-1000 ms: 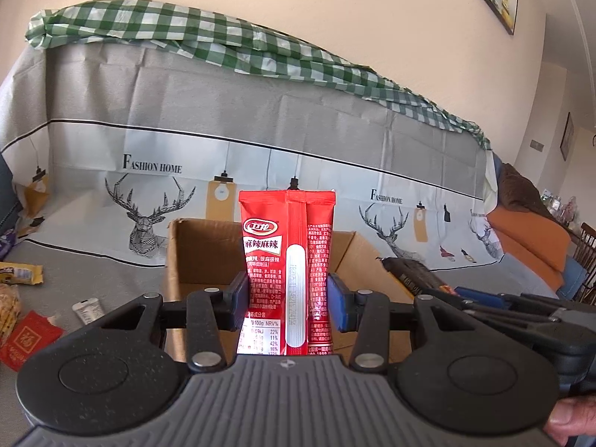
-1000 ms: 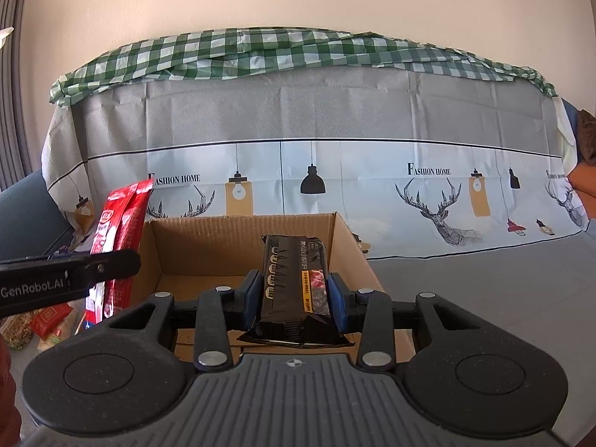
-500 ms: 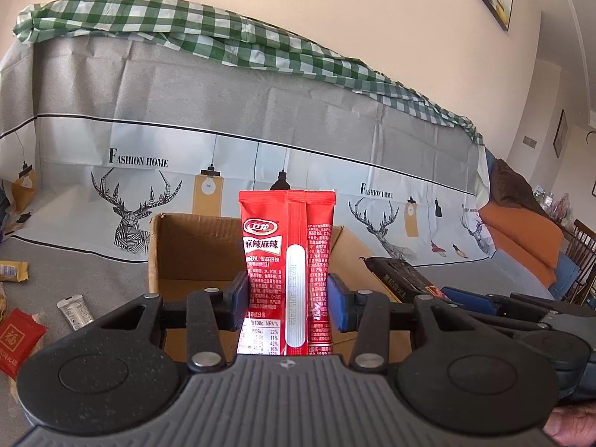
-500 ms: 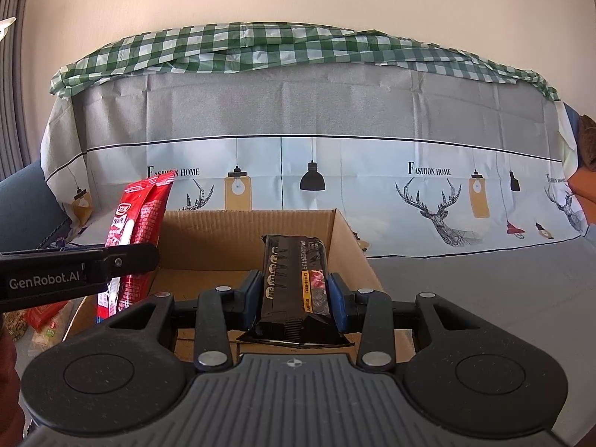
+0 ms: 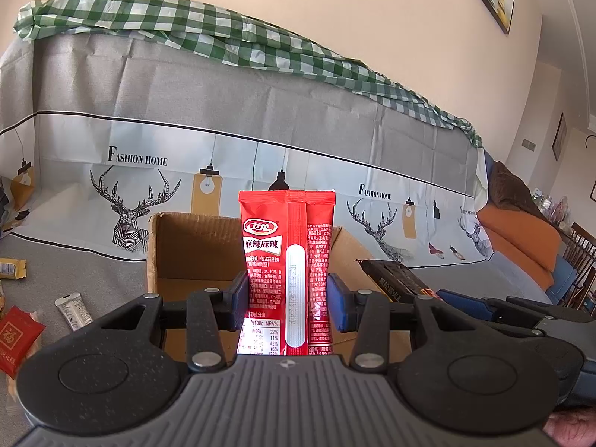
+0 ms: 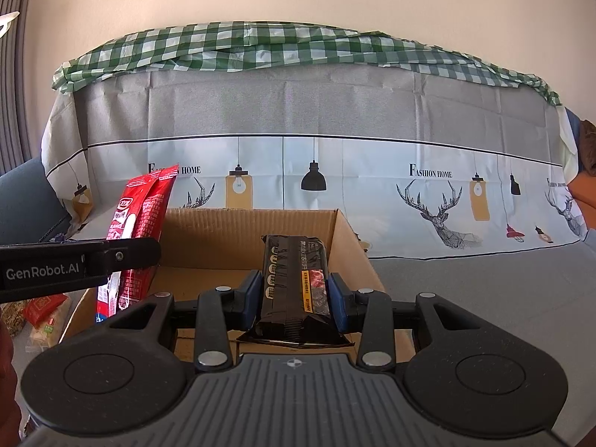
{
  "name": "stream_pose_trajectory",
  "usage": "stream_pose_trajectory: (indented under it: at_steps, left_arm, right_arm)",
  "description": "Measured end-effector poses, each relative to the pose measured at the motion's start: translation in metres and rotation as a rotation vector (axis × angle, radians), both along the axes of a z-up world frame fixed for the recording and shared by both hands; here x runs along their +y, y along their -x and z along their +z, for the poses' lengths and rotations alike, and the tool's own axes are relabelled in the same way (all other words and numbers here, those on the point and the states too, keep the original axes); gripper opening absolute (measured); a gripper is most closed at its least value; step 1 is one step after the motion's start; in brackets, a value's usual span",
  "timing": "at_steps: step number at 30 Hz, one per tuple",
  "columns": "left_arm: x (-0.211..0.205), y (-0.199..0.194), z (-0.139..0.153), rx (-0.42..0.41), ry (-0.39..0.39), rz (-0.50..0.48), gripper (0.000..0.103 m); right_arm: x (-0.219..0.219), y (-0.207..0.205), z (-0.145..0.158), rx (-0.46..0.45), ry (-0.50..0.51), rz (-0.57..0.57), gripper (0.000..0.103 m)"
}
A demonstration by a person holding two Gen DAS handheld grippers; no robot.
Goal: Organize snacks
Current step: 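Open both tools to drop the chocolate bar and red packet into the box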
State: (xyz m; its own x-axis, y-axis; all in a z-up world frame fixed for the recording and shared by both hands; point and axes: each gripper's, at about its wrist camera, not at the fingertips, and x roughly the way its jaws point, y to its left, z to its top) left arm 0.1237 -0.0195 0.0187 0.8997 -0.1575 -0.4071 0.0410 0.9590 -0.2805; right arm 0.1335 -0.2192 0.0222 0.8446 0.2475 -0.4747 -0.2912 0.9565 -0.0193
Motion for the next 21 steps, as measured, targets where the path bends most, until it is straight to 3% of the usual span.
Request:
stream_pose_trajectory:
  at_steps: [18,21]
  left_arm:
    - [-0.0007,-0.0006,0.0007,0.0,0.014,0.005,0.048]
    - [0.0004,-0.0004,0.0009,-0.003,0.031,-0.001,0.052]
  right_arm:
    - [0.0008,0.0004,-0.0002,0.0,0.001,-0.001,0.04]
    - [0.0005,0.0001,0.0001,0.001,0.002,-0.001,0.041]
